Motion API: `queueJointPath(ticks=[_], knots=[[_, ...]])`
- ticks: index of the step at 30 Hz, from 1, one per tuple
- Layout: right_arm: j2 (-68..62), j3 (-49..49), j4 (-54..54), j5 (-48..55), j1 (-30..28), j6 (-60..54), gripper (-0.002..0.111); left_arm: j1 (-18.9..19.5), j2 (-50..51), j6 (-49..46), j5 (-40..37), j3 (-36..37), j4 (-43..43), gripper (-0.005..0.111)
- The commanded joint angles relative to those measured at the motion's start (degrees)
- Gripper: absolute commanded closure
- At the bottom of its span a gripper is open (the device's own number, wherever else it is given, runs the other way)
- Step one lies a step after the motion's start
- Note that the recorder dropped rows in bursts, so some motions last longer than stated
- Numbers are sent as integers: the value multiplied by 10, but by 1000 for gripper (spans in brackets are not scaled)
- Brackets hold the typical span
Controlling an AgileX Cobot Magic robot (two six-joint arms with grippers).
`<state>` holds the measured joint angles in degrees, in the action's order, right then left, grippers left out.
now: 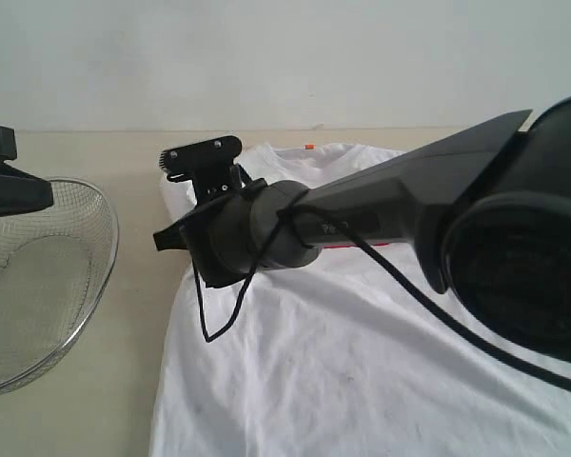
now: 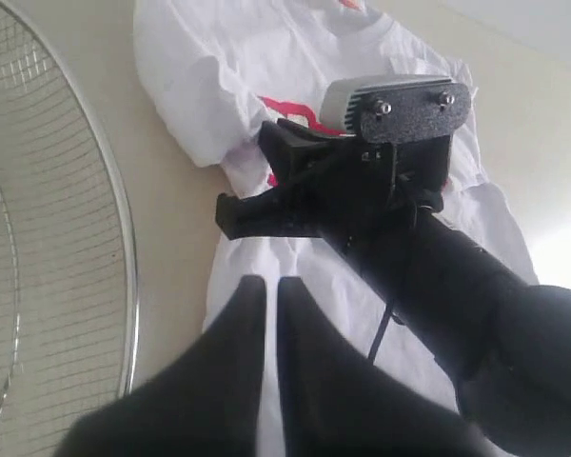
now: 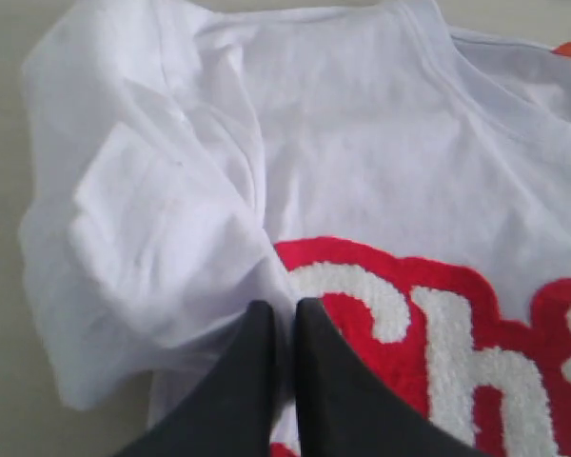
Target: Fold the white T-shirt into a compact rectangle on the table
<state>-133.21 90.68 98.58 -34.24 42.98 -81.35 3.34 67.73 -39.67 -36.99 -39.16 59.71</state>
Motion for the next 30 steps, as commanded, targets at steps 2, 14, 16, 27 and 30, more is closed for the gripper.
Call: queueJointPath(ticks=[2, 14, 16, 27, 30], knots=[[13, -13, 14, -30, -1, 45, 108, 1, 0, -8, -6, 1, 10, 102], [13, -14, 14, -13, -1, 191, 108, 1, 6, -30, -2, 1, 39, 102], [13, -14, 14, -13, -1, 190, 108, 1, 38, -61, 8, -12, 72, 102], [13, -14, 14, -13, -1, 152, 108, 1, 310, -80, -111, -237, 68, 102], [13, -14, 14, -13, -1, 140, 108, 1, 379, -61, -123, -306, 69, 96]])
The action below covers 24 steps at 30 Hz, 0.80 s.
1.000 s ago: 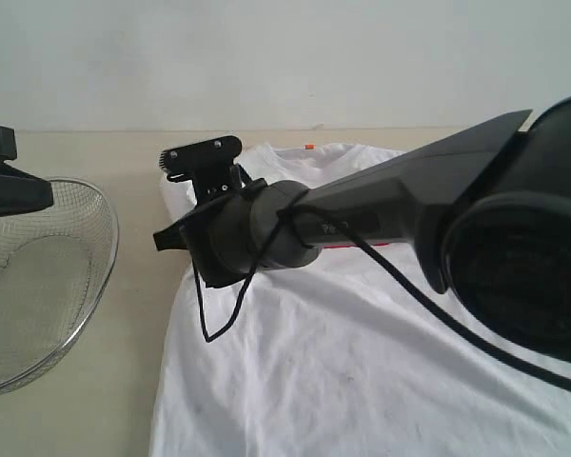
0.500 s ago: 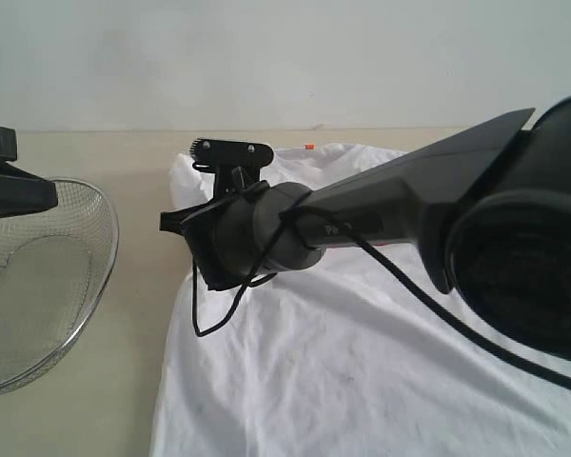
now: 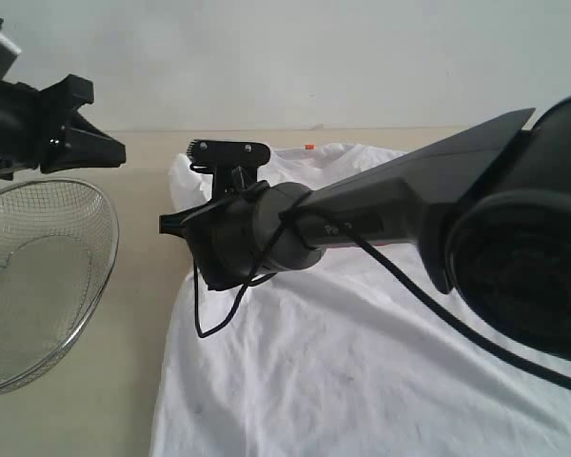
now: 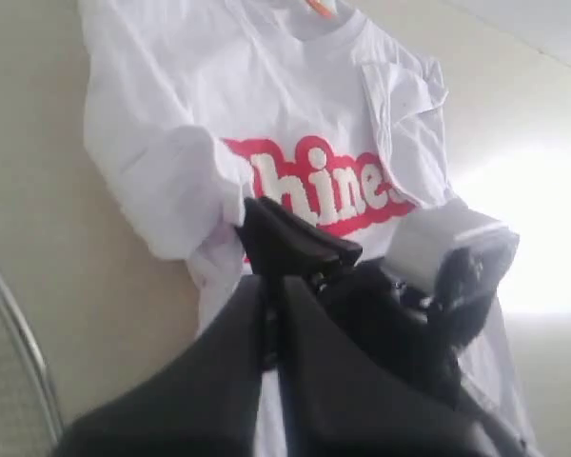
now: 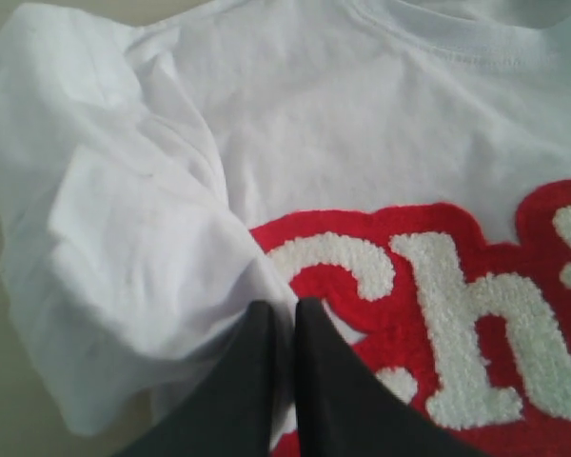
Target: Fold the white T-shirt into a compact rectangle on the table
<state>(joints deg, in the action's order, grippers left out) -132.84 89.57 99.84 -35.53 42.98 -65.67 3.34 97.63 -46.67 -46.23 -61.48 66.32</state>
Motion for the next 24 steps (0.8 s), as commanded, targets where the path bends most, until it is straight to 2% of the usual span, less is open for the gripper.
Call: queueJointPath(ticks=[1, 5, 7, 13, 17, 24], knots=[[9, -3, 1, 0, -1, -18, 108, 1, 104, 9, -35, -105, 3, 91], [9, -3, 1, -1, -1, -19, 108, 1, 189, 14, -85, -191, 1, 67], [9, -3, 1, -1, -1, -19, 108, 1, 226, 28, -95, -224, -8, 61], [9, -3, 1, -1, -1, -34, 108, 1, 286, 54, -104, -302, -74, 61], [9, -3, 1, -1, -1, -37, 108, 1, 302, 85, -82, -331, -134, 61], [9, -3, 1, 0, -1, -37, 108, -11, 319, 67, -65, -360, -123, 61]])
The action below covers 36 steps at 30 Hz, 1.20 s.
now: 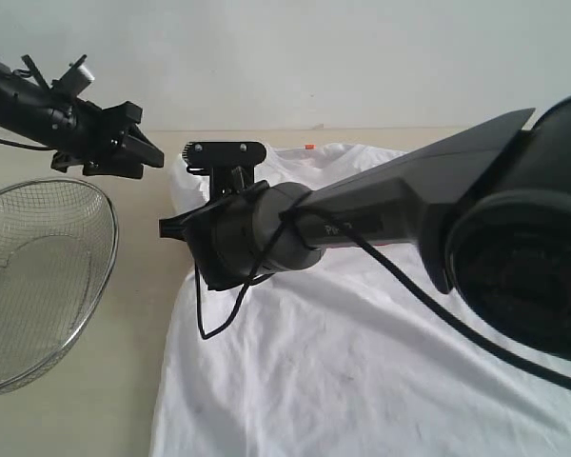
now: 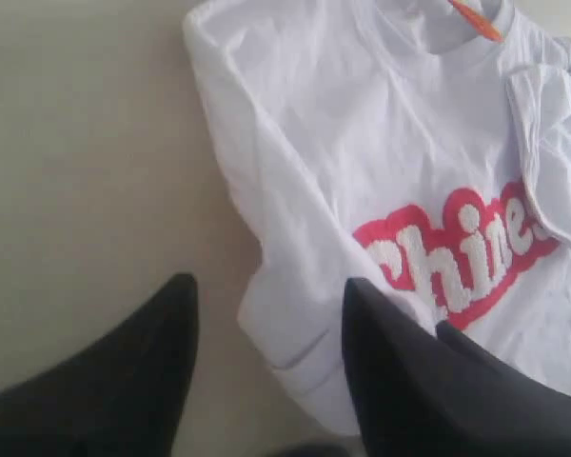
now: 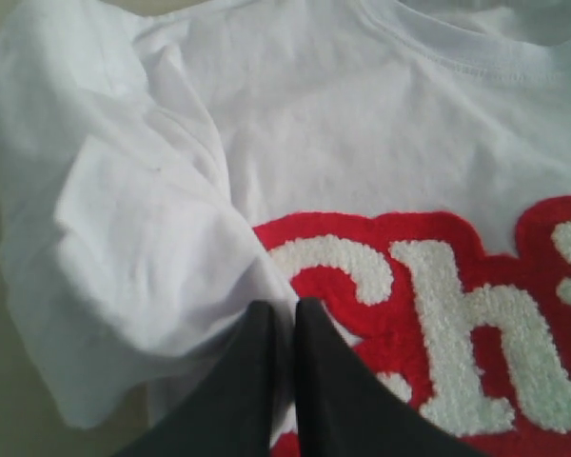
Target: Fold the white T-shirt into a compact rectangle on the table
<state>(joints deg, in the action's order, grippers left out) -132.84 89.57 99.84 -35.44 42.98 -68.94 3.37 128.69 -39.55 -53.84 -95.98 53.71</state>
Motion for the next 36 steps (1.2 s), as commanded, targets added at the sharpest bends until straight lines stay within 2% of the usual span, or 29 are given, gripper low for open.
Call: queueJointPath(ticks=[1, 5, 20, 24, 29, 31, 35, 36], knots=[[9, -3, 1, -1, -1, -4, 108, -14, 13, -6, 12, -17, 5, 61], [9, -3, 1, 0, -1, -5, 108, -32, 33, -29, 13, -31, 7, 61], [9, -3, 1, 1, -1, -4, 108, -41, 51, -51, 26, -41, 27, 61], [9, -3, 1, 1, -1, -3, 108, -54, 51, -51, -1, -41, 26, 61], [9, -3, 1, 2, -1, -4, 108, -53, 50, -42, -51, -41, 28, 61], [9, -3, 1, 2, -1, -4, 108, -53, 50, -38, -51, -41, 29, 66], [9, -3, 1, 2, -1, -4, 108, -53, 47, -39, -67, -41, 29, 101], [9, -3, 1, 2, -1, -4, 108, -53, 46, -42, -68, -42, 29, 102]])
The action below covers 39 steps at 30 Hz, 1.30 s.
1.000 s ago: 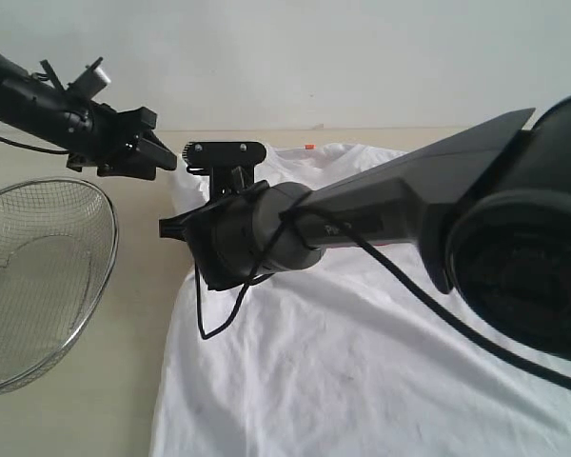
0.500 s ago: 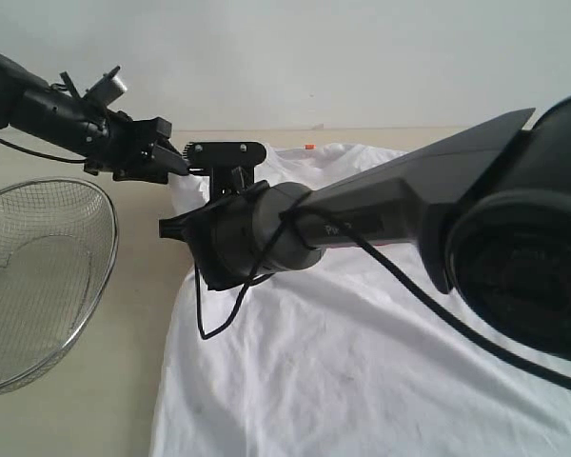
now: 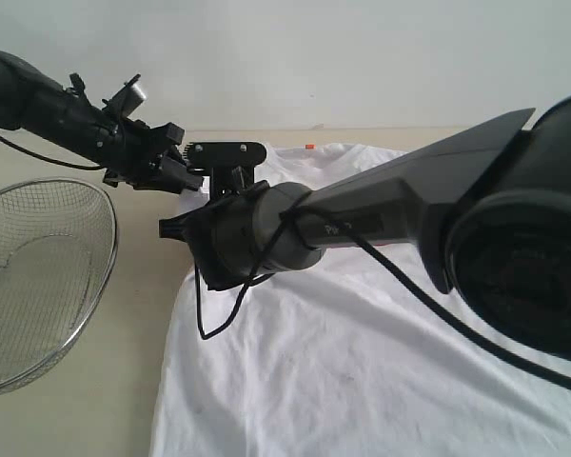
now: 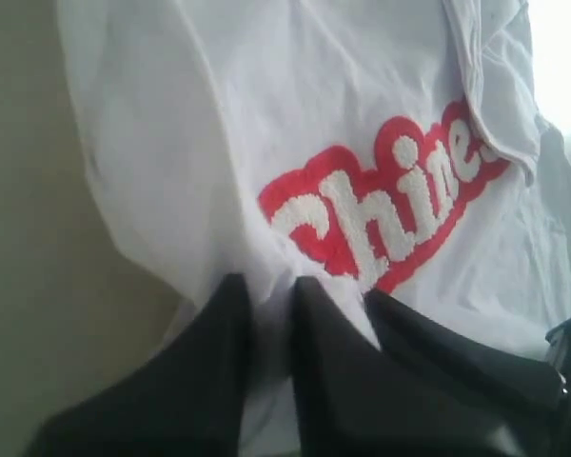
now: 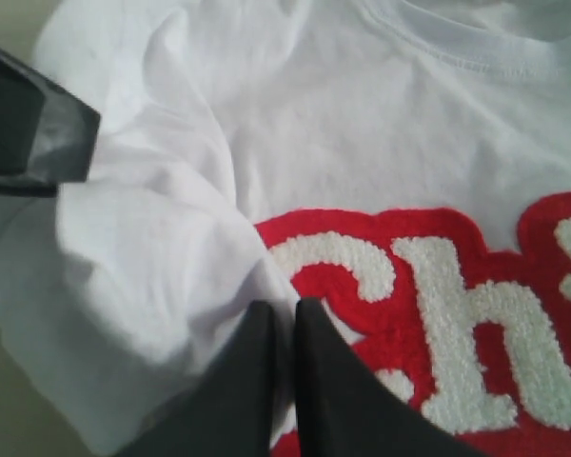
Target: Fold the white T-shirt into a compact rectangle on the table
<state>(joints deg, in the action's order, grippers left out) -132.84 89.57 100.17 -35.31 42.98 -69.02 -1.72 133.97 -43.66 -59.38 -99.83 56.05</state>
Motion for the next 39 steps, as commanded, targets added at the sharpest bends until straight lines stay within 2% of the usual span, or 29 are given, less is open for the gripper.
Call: queueJointPath(ticks=[1, 8, 16, 22, 29, 34, 39], knots=[[9, -3, -2, 1, -1, -3, 108, -2, -9, 1, -14, -7, 7, 102], [29, -3, -2, 0, -1, 0, 108, -2, -13, 23, -5, -25, 10, 102], [67, -3, -2, -41, -1, -59, 108, 6, -13, 45, 9, -31, -24, 102], [76, -3, -2, 16, -1, -69, 108, 12, -13, 45, 9, -31, -24, 102], [70, -3, -2, 16, -2, -82, 108, 11, -13, 49, 7, -31, -24, 102], [70, -3, -2, -50, -6, -35, 95, 11, -13, 53, 7, -31, -19, 102], [69, -3, -2, -31, -17, -43, 77, 11, -13, 53, 6, -31, -17, 102]])
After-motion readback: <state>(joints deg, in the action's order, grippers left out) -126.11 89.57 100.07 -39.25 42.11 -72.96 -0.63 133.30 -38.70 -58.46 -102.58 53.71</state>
